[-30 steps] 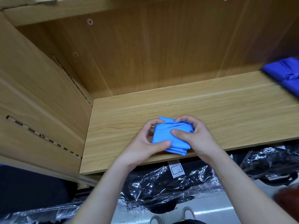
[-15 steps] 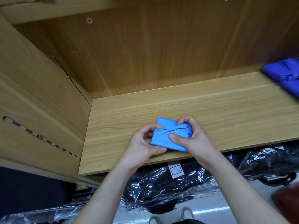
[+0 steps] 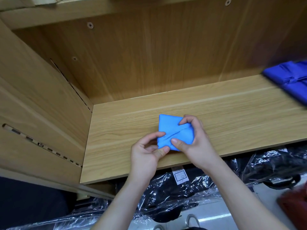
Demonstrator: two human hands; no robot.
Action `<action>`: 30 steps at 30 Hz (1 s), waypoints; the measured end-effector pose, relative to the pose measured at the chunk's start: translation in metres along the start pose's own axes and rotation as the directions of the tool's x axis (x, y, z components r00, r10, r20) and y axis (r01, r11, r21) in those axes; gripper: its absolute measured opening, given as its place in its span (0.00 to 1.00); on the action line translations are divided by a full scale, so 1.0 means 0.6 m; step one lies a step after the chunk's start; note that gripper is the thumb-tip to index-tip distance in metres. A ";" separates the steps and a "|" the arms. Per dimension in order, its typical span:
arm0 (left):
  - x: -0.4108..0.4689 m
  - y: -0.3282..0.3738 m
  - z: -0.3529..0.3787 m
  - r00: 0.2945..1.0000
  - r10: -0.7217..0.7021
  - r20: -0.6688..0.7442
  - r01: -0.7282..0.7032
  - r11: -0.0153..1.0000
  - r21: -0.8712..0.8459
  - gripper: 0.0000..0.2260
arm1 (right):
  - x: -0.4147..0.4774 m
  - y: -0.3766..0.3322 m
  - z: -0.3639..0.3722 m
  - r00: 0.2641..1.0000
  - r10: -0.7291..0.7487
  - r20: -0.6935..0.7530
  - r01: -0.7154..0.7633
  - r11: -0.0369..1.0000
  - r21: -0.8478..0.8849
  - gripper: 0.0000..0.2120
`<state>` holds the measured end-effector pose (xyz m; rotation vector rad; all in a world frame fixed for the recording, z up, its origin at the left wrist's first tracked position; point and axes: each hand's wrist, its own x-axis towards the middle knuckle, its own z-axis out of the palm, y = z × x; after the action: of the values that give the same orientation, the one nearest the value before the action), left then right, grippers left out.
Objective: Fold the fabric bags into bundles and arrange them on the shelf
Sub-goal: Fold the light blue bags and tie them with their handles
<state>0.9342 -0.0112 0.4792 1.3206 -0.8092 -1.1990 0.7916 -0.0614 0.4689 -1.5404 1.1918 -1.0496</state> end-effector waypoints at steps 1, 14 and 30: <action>-0.001 0.003 -0.004 1.000 0.007 0.029 -0.008 1.000 0.023 0.18 | 0.001 -0.001 -0.004 1.000 -0.006 0.015 0.006 1.000 -0.008 0.19; 0.027 0.057 -0.050 0.995 0.047 0.087 -0.042 0.997 -0.057 0.22 | -0.018 -0.062 -0.011 0.995 0.074 0.074 -0.093 0.945 0.312 0.31; 0.009 0.067 0.009 0.847 0.176 0.501 -0.503 0.570 0.650 0.21 | -0.092 -0.079 -0.067 0.997 0.001 0.072 0.028 0.916 -0.399 0.28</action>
<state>0.9381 -0.0237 0.5183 1.4794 -1.9527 -0.7904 0.7538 -0.0067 0.5189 -1.8846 1.4089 -0.7801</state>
